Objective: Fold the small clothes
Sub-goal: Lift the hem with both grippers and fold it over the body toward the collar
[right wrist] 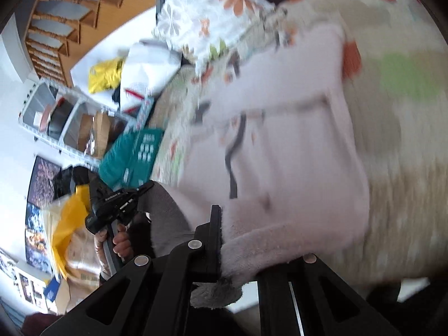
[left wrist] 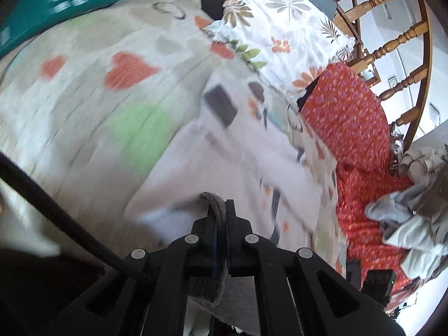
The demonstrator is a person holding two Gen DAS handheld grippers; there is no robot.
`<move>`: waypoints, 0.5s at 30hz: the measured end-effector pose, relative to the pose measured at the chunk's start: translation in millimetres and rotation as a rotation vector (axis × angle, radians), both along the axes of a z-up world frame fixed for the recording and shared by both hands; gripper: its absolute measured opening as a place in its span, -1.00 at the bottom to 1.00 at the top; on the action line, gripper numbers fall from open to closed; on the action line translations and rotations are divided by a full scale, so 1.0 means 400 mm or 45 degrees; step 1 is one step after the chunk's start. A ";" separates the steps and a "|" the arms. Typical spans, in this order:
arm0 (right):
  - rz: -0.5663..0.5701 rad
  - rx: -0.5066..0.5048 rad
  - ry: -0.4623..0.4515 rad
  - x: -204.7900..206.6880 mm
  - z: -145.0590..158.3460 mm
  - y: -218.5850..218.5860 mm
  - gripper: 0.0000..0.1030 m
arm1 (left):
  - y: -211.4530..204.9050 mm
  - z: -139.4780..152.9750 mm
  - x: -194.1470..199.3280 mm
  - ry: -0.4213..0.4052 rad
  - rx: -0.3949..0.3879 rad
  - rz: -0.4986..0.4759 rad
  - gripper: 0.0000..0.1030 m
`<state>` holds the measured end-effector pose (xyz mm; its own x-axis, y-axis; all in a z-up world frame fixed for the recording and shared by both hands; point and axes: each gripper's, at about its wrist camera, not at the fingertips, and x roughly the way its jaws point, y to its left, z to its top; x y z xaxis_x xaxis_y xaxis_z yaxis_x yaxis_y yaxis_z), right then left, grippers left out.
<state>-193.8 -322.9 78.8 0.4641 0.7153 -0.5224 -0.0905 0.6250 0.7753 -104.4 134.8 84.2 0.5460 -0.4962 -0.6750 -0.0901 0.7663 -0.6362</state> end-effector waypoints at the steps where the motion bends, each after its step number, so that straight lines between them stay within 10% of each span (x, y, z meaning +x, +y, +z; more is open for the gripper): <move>1: -0.023 0.003 -0.011 0.032 0.011 -0.007 -0.88 | -0.010 0.006 0.043 -0.012 0.012 0.001 -0.93; 15: -0.158 0.079 0.099 0.397 -0.019 -0.089 -0.84 | -0.125 -0.049 0.458 0.046 0.082 0.004 -0.93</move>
